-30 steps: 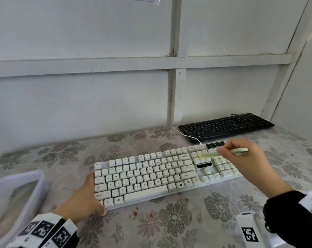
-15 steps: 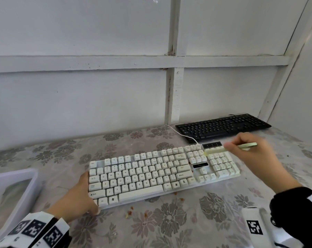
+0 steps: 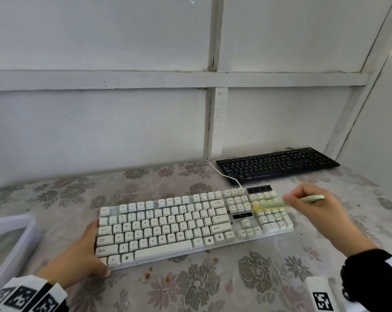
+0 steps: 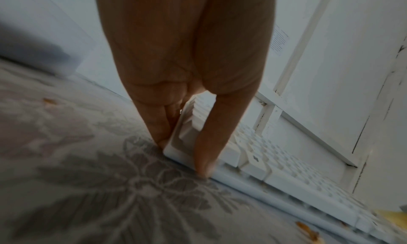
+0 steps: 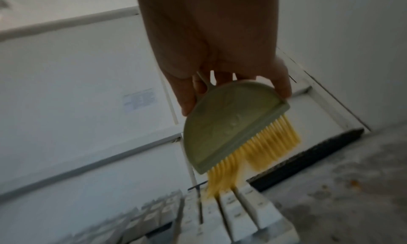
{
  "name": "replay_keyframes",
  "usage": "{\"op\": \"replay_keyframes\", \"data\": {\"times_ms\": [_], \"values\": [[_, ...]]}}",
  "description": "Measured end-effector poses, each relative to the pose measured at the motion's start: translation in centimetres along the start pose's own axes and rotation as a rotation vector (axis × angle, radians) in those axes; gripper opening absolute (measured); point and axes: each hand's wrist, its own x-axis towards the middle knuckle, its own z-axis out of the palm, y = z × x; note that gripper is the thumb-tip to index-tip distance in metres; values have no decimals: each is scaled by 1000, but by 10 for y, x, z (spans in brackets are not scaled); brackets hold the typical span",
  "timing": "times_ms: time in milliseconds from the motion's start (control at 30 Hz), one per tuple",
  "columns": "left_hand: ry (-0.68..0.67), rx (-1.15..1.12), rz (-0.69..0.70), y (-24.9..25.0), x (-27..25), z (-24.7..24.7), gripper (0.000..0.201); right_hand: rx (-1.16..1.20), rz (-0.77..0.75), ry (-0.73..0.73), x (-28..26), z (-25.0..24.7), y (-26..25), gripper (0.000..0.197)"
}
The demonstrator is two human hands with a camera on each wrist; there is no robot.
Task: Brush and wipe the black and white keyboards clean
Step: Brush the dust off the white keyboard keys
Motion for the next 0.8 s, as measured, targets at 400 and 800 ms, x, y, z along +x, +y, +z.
{"op": "replay_keyframes", "data": {"times_ms": [400, 800], "values": [[-22, -23, -7, -3, 3, -1, 119, -261, -23, 228, 4, -11, 2, 23], [-47, -34, 12, 3, -3, -1, 110, 123, -264, -425, -57, 108, -131, 21]]}}
